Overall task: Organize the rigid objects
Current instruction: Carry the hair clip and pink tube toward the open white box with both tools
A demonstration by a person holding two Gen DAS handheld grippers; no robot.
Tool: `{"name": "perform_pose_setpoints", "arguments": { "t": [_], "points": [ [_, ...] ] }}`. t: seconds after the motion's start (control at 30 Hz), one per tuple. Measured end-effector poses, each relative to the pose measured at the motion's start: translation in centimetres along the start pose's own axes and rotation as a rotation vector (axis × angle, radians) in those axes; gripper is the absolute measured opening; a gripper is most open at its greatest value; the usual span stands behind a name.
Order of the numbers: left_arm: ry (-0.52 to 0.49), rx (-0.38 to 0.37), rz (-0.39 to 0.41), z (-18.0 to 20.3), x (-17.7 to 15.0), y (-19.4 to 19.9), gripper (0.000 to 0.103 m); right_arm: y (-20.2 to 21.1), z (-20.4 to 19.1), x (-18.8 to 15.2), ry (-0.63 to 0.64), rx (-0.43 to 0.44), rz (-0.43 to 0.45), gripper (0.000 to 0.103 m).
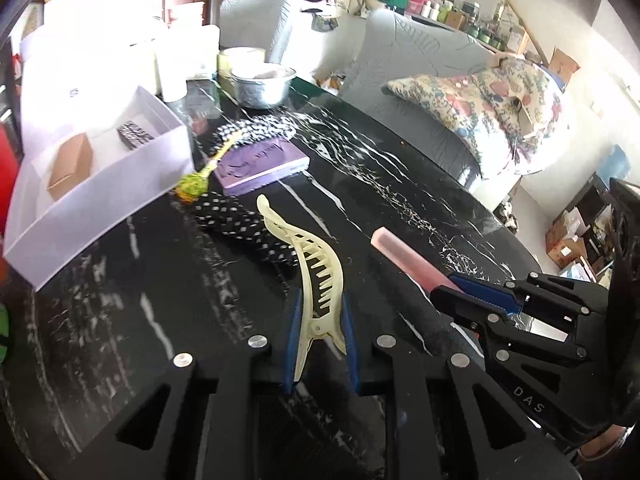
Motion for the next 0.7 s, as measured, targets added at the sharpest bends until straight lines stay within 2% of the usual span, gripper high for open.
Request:
{"name": "perform_pose_setpoints", "arguments": {
  "t": [0.7],
  "points": [
    [0.174, 0.154, 0.04, -7.1, -3.5, 4.6, 0.019, -0.6, -7.9, 0.5, 0.185, 0.148, -0.001, 0.013]
  ]
}}
Point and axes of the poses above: each gripper's, at about its wrist camera, not at the fingertips, and y roughly against the way its jaws point, z to its right, x to its top, the point moved 6 cm from there along -y, roughly the way its jaws point, and after that the axes turned 14 degrees about x, right-handed, at the moved point
